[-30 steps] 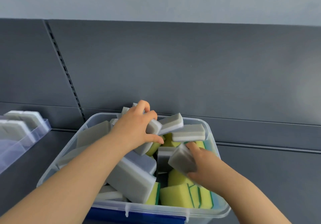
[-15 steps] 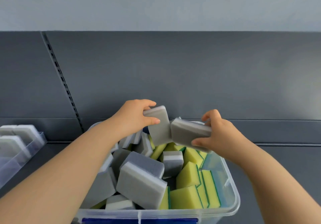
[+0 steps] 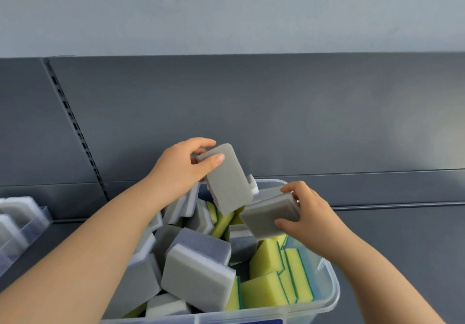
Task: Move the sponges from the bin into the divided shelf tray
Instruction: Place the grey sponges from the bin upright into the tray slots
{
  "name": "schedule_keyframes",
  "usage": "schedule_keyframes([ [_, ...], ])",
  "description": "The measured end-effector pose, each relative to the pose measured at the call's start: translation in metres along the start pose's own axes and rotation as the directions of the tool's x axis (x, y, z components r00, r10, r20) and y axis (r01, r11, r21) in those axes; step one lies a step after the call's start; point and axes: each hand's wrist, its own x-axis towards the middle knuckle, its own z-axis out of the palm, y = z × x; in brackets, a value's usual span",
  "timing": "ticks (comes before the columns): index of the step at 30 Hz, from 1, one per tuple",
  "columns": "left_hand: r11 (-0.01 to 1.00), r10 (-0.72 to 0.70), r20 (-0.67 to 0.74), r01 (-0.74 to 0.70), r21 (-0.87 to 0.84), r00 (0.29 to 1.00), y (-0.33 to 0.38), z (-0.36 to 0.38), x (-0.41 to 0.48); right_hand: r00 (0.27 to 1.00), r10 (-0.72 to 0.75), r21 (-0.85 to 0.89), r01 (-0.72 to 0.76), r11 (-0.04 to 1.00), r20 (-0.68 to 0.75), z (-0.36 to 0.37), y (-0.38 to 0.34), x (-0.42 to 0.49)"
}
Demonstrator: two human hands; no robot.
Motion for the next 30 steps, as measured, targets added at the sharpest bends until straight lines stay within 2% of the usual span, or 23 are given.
schedule_keyframes([
  [6,0.995,-0.008,0.028,0.005,0.095,1.000,0.008,0.009,-0.012,0.985,-0.050,0.151,0.075,0.986,-0.163,-0.003,0.001,0.001],
  [12,0.995,-0.021,-0.038,0.024,0.101,0.999,0.025,0.020,-0.036,0.963,-0.183,0.088,0.204,0.975,-0.199,-0.006,0.010,0.000],
  [17,0.992,-0.086,-0.119,0.096,0.077,0.989,0.032,0.034,-0.063,0.940,-0.237,0.115,0.271,0.956,-0.247,0.003,0.017,-0.004],
  [21,0.983,-0.113,-0.197,0.138,0.122,0.974,0.033,0.027,-0.090,0.895,-0.312,0.094,0.358,0.929,-0.320,0.007,0.007,-0.016],
  [27,0.986,-0.022,-0.276,0.066,0.151,0.961,0.044,-0.028,-0.156,0.840,-0.417,0.076,0.468,0.880,-0.346,0.009,-0.041,-0.054],
  [30,0.947,0.084,-0.340,0.031,0.320,0.937,0.041,-0.063,-0.204,0.801,-0.489,0.075,0.543,0.836,-0.344,0.025,-0.080,-0.085],
])
